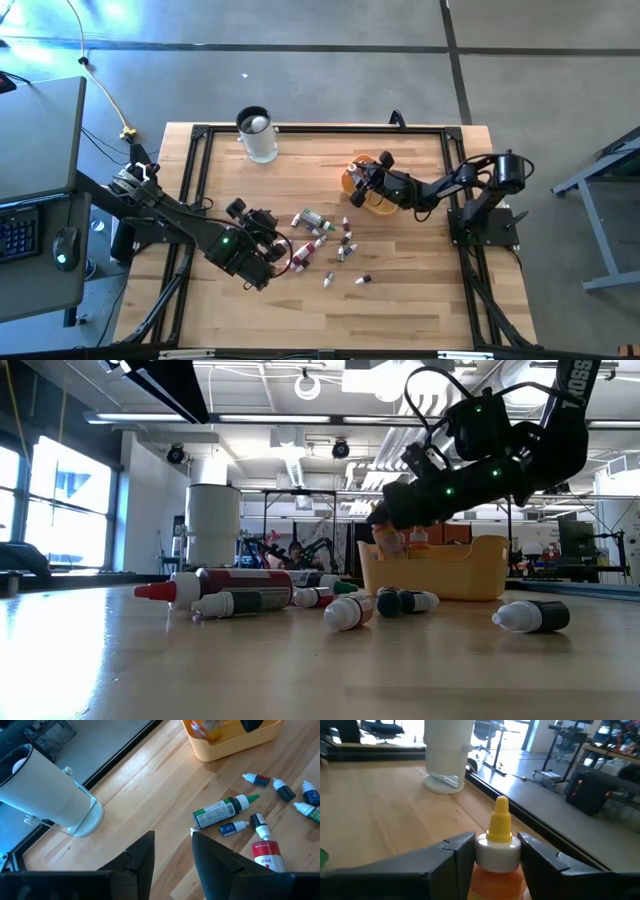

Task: Pick & Place food coloring
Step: Put the large yellow food coloring bottle into the yellow bin, then put the large red food coloring bottle into the yellow bin

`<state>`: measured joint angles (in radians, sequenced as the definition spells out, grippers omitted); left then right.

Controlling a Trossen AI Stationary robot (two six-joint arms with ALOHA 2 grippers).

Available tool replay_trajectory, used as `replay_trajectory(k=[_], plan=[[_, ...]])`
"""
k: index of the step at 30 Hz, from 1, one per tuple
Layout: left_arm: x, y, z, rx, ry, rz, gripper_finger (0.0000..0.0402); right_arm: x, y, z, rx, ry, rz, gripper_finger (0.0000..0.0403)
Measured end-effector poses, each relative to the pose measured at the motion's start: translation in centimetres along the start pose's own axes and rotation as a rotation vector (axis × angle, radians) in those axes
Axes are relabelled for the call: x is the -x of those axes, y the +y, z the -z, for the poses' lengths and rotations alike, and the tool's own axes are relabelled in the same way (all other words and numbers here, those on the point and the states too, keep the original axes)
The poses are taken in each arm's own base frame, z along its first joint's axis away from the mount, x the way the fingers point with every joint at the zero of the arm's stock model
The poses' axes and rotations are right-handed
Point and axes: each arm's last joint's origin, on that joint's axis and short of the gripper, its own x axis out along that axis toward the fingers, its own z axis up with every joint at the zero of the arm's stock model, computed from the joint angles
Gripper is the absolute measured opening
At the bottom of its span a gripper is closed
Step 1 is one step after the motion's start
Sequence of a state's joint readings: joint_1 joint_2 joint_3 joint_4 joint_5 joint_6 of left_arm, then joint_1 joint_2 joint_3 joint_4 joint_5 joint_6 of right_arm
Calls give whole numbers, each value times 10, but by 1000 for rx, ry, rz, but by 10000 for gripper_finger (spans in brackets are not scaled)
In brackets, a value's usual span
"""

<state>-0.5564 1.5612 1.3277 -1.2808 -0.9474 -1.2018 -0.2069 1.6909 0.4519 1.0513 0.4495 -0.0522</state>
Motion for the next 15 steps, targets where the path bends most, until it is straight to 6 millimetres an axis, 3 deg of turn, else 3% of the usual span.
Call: replay_trajectory(k=[15], plan=[[0, 0, 0, 1, 0, 0, 129, 0, 1, 1, 45, 11, -36, 162]])
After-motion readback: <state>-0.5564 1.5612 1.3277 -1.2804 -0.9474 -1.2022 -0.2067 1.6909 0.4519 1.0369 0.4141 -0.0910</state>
